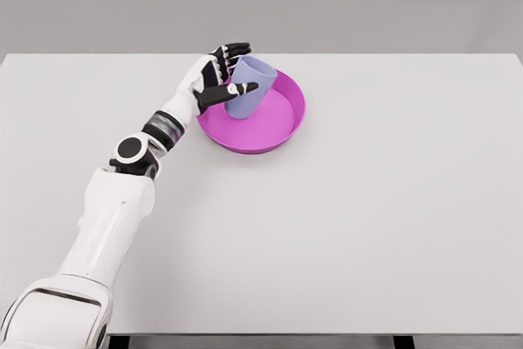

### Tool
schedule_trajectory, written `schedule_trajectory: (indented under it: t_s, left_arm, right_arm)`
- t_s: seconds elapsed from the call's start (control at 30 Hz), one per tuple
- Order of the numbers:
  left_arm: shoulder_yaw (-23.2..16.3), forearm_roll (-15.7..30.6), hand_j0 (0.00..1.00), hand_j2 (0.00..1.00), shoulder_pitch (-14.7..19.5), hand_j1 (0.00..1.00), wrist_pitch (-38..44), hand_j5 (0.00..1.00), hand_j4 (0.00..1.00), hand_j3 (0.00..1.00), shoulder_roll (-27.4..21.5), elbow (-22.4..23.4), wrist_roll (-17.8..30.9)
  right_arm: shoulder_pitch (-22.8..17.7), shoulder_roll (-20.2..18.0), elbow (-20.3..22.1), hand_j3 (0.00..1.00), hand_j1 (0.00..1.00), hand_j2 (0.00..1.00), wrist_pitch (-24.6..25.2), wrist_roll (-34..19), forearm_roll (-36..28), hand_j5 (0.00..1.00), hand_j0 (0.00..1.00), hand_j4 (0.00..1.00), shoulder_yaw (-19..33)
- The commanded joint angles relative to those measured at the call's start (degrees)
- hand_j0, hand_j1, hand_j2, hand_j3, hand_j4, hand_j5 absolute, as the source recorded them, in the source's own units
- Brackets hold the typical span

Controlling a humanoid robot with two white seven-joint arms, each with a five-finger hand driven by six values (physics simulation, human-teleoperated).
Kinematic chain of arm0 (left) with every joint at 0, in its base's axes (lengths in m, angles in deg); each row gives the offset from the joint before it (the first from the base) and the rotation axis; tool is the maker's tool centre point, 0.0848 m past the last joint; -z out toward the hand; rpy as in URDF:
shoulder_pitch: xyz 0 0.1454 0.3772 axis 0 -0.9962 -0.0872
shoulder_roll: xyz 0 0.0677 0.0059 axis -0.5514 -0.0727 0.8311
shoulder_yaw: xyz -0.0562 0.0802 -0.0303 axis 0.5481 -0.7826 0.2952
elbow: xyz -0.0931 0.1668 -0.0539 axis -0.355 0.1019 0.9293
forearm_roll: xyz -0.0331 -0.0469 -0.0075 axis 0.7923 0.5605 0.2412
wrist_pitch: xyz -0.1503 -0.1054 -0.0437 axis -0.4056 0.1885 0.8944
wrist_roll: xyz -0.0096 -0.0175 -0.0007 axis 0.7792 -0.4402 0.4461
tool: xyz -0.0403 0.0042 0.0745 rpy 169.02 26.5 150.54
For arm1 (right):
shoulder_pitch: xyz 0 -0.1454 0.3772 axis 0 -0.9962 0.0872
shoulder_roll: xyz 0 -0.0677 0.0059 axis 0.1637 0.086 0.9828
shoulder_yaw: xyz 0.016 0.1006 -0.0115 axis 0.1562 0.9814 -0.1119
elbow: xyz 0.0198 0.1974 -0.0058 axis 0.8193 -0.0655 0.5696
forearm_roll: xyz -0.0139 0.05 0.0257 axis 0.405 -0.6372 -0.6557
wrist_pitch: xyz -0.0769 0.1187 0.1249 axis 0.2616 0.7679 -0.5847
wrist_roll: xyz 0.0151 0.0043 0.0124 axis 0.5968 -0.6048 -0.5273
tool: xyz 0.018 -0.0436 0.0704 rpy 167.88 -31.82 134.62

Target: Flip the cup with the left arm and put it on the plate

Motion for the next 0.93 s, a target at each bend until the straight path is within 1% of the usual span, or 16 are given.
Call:
schedule_trajectory:
  t_s: [0.0, 0.03, 0.07, 0.13, 0.57, 0.63, 0.67, 0.7, 0.73, 0.77, 0.87, 0.9]
  left_arm:
    - [0.04, 1.56, 0.71, 0.71, 0.00, 0.71, 0.07, 0.71, 0.71, 0.71, 0.00, 0.64, 0.25]
    - [0.04, 1.56, 0.71, 0.71, 0.00, 0.71, 0.16, 0.71, 0.71, 0.71, 0.00, 0.64, 0.25]
    - [0.04, 1.56, 0.73, 0.73, 0.00, 0.73, 0.16, 0.73, 0.73, 0.73, 0.00, 0.64, 0.25]
    - [0.04, 1.47, 0.99, 0.99, 0.00, 0.99, 0.25, 0.99, 0.99, 0.99, 0.00, 0.56, 0.17]
    - [-0.05, 0.51, 1.00, 1.00, 0.35, 1.00, 0.51, 1.00, 1.00, 1.00, 0.00, -0.41, -0.01]
    - [0.13, 0.51, 1.00, 1.00, 0.53, 1.00, 0.51, 1.00, 1.00, 1.00, 0.00, -1.37, -0.01]
    - [-0.05, 0.42, 1.00, 1.00, 0.53, 1.00, 1.47, 1.00, 1.00, 1.00, -2.71, -4.27, -0.19]
    - [0.12, 0.42, 1.00, 1.00, 0.44, 1.00, 4.28, 1.00, 1.00, 1.00, -7.72, -6.65, -0.19]
    - [0.13, 0.42, 1.00, 1.00, 0.35, 1.00, 6.65, 1.00, 1.00, 1.00, -11.50, -7.79, -0.19]
    - [0.21, 0.42, 1.00, 1.00, 0.44, 1.00, 10.70, 1.00, 1.00, 1.00, -16.77, -7.97, -0.19]
    - [0.13, 0.42, 1.00, 1.00, 0.35, 1.00, 16.33, 1.00, 1.00, 1.00, -23.98, -8.06, -0.19]
    - [0.13, 0.33, 1.00, 1.00, 0.18, 1.00, 16.77, 1.00, 1.00, 1.00, -25.04, -7.97, -0.36]
  right_arm:
    - [0.00, 0.00, 0.00, 1.00, 1.00, 1.00, 0.01, -0.01, 0.00, 1.00, 1.00, 1.00, 0.00]
    - [0.00, 0.00, 0.00, 1.00, 1.00, 1.00, 0.01, -0.01, 0.00, 1.00, 1.00, 1.00, 0.00]
    - [0.00, 0.00, 0.00, 1.00, 1.00, 1.00, 0.01, -0.01, 0.00, 1.00, 1.00, 1.00, 0.00]
    - [0.00, 0.00, 0.00, 1.00, 1.00, 1.00, 0.01, -0.01, 0.00, 1.00, 1.00, 1.00, 0.00]
    - [0.00, 0.00, 0.00, 1.00, 1.00, 1.00, 0.01, -0.01, 0.00, 1.00, 1.00, 1.00, 0.00]
    - [0.00, 0.00, 0.00, 1.00, 1.00, 1.00, 0.01, -0.01, 0.00, 1.00, 1.00, 1.00, 0.00]
    - [0.00, 0.00, 0.00, 1.00, 1.00, 1.00, 0.01, -0.01, 0.00, 1.00, 1.00, 1.00, 0.00]
    - [0.00, 0.00, 0.00, 1.00, 1.00, 1.00, 0.01, -0.01, 0.00, 1.00, 1.00, 1.00, 0.00]
    - [0.00, 0.00, 0.00, 1.00, 1.00, 1.00, 0.01, -0.01, 0.00, 1.00, 1.00, 1.00, 0.00]
    - [0.00, 0.00, 0.00, 1.00, 1.00, 1.00, 0.01, -0.01, 0.00, 1.00, 1.00, 1.00, 0.00]
    - [0.00, 0.00, 0.00, 1.00, 1.00, 1.00, -0.08, -0.01, 0.00, 1.00, 1.00, 1.00, 0.00]
    - [0.00, 0.00, 0.00, 1.00, 1.00, 1.00, 0.01, -0.01, 0.00, 1.00, 1.00, 1.00, 0.00]
